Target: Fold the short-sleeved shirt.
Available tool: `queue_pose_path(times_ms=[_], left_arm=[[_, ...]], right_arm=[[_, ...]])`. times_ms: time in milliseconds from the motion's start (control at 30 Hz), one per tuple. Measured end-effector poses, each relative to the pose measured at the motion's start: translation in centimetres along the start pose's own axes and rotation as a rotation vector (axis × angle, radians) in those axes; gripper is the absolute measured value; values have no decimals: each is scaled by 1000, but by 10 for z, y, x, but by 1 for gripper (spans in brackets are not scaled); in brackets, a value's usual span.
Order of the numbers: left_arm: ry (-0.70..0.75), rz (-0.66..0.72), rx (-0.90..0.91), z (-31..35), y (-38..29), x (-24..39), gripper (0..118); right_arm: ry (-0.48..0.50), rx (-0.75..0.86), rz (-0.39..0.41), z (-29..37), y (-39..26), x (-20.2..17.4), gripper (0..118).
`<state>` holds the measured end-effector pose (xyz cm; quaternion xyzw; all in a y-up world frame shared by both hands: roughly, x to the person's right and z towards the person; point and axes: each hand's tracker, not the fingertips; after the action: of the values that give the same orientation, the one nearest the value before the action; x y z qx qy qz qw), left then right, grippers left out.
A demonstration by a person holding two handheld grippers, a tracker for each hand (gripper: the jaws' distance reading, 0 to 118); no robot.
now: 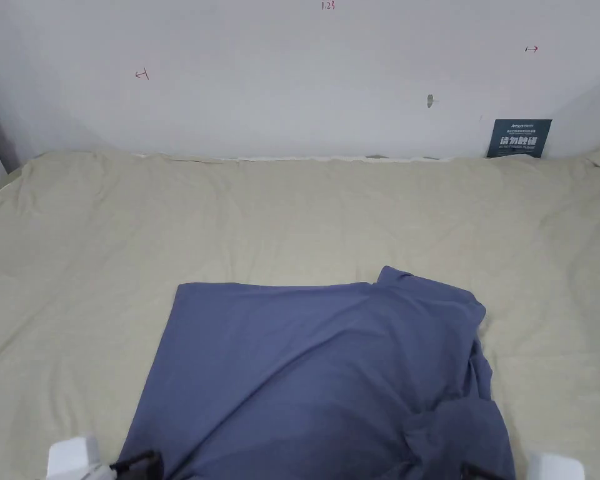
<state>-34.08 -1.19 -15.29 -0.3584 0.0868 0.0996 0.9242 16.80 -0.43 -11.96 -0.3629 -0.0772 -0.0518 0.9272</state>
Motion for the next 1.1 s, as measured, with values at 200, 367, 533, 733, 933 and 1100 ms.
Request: queue_pose_path(times_ms=[200,367,533,733,933,1100], left_arm=[[-47,-52,290,47,63,45,115],[-62,-117,498,77,85,76,114],[-66,-164,643,95,78,91,11],[-71,-199,619,96,75,91,1],[-13,-222,373,76,72,74,1],[15,-175,23,35,52,41,1]], right_arm=[[21,278,23,44,67,-21,115],[17,458,71,77,92,-39,104],[-25,553,123,93,96,-49,2],[-9,572,143,100,95,-57,1],[-4,559,132,97,92,-49,1],[-16,533,138,92,87,-44,1]])
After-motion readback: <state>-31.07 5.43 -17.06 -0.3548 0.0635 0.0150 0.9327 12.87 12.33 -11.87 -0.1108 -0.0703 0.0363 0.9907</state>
